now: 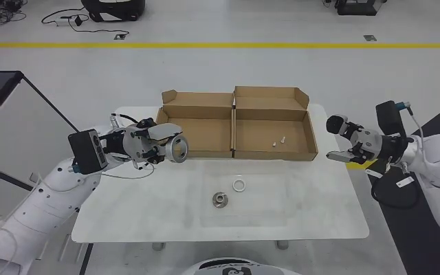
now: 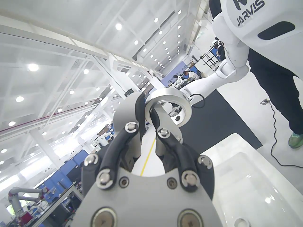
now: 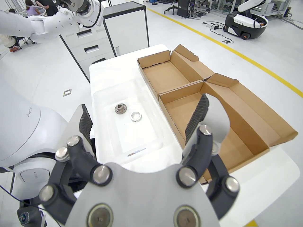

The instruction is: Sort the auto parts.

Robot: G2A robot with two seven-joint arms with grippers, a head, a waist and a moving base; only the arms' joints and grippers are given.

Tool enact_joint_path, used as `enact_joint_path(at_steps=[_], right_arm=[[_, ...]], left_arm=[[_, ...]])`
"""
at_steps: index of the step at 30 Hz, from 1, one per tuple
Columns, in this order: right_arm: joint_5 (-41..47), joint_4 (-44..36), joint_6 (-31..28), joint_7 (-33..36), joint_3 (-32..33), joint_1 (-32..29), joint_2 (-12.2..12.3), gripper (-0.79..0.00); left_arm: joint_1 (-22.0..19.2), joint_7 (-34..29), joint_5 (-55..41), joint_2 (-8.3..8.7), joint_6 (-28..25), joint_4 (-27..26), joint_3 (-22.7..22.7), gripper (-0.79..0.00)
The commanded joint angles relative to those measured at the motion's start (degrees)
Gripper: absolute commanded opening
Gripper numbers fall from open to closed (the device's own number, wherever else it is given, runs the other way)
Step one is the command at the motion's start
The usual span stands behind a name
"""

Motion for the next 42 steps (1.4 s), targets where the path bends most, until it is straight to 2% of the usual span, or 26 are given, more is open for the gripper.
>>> enact_joint_path(at_steps=[1,17,25,35,42], right_arm=[[-0.01,0.00,0.00,0.00,0.00,0.00,0.00,0.000],[-0.01,0.00,0.00,0.00,0.00,0.00,0.00,0.000],[-0.01,0.00,0.00,0.00,0.00,0.00,0.00,0.000],[-0.01,0.00,0.00,0.00,0.00,0.00,0.00,0.000],[-0.01,0.00,0.00,0.00,0.00,0.00,0.00,0.000]], left_arm=[[0.33,-0.25,-1.79,-0.29,-0.21,-0.95,0.03,-0.785],[0.58,4.13,-15.49,-2.10,4.02,-7.41,2.30,-0.785],[0.70,8.21,-26.32,-3.03,8.08,-11.52,2.67,-0.785],[0.69,6.23,-23.24,-3.14,6.11,-10.30,2.44,-0.785],[0.79,3.12,-16.65,-2.55,3.00,-6.13,2.19,-0.785]])
